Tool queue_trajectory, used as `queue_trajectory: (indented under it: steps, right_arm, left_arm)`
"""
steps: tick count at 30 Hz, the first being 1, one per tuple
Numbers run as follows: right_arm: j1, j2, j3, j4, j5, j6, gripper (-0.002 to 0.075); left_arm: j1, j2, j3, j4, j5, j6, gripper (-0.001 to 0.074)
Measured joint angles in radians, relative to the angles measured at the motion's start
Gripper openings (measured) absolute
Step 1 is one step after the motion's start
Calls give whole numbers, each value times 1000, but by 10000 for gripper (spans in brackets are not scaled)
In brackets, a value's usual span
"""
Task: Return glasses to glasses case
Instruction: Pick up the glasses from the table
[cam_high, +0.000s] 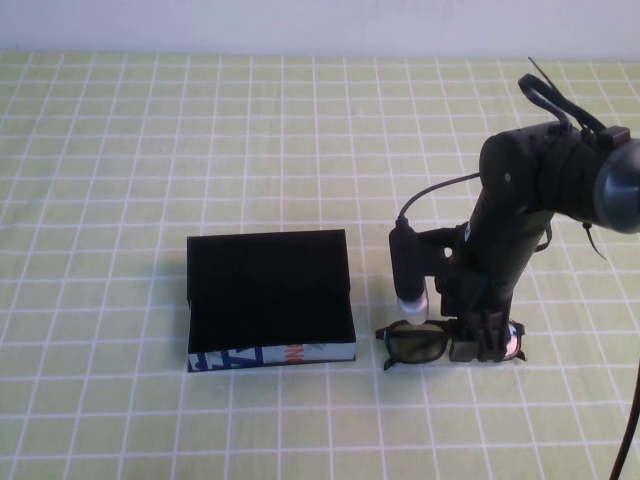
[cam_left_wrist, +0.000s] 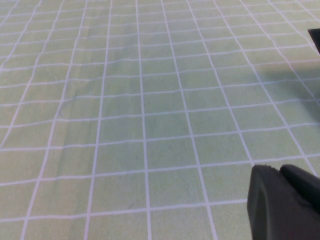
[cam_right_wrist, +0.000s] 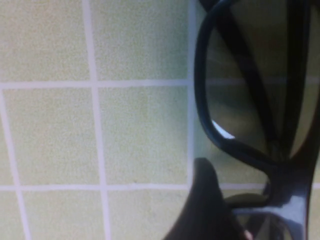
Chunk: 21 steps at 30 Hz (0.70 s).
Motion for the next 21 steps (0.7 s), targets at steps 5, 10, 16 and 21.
queue_trajectory:
  steps: [5,10,16,21]
  right_arm:
    - [0,18,0,2,-4,0,427]
    - [0,22,-2,2,1,0,427]
    - [0,22,-46,24,43,0,427]
    - [0,22,-51,31,64,0,421]
  left_arm:
    - [0,0,0,0,0,0,-2]
    - [0,0,0,0,0,0,-2]
    - [0,0,0,0,0,0,-2]
    - [0,0,0,0,0,0,-2]
